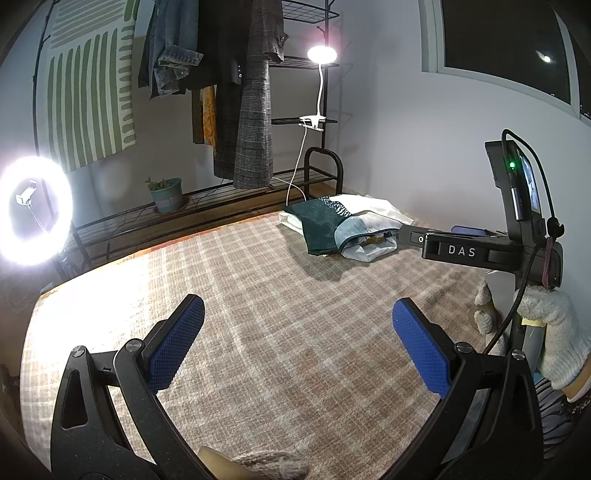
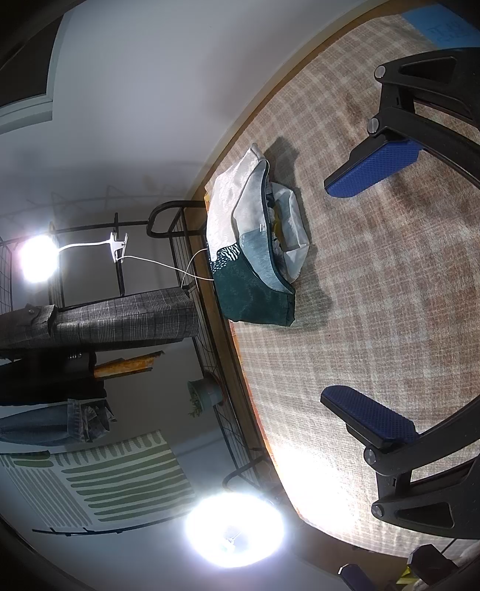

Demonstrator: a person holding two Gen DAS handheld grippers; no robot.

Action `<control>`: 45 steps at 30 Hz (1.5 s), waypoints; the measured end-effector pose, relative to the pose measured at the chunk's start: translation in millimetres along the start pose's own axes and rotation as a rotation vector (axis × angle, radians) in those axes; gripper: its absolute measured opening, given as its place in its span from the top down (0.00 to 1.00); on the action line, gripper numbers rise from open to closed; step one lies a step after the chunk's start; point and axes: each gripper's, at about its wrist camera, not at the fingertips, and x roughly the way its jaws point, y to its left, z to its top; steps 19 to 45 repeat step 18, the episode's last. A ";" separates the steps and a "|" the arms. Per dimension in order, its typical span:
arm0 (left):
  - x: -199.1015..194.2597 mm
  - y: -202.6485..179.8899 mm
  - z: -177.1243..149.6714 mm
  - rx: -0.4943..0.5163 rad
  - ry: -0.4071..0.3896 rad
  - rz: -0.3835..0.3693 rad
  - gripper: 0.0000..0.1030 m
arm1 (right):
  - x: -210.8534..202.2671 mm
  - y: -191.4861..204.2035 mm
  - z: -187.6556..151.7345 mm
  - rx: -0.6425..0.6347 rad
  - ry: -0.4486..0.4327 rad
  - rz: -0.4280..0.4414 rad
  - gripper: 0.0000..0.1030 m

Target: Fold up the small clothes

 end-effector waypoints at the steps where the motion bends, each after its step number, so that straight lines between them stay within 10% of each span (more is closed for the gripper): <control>1: 0.1 -0.7 0.5 0.001 -0.001 0.000 0.00 | 0.0 0.4 0.0 0.000 0.000 0.000 0.00; 45: 0.8 -2.1 6.6 0.002 -0.015 0.015 0.00 | -0.9 0.4 -0.7 0.002 0.000 -0.001 0.00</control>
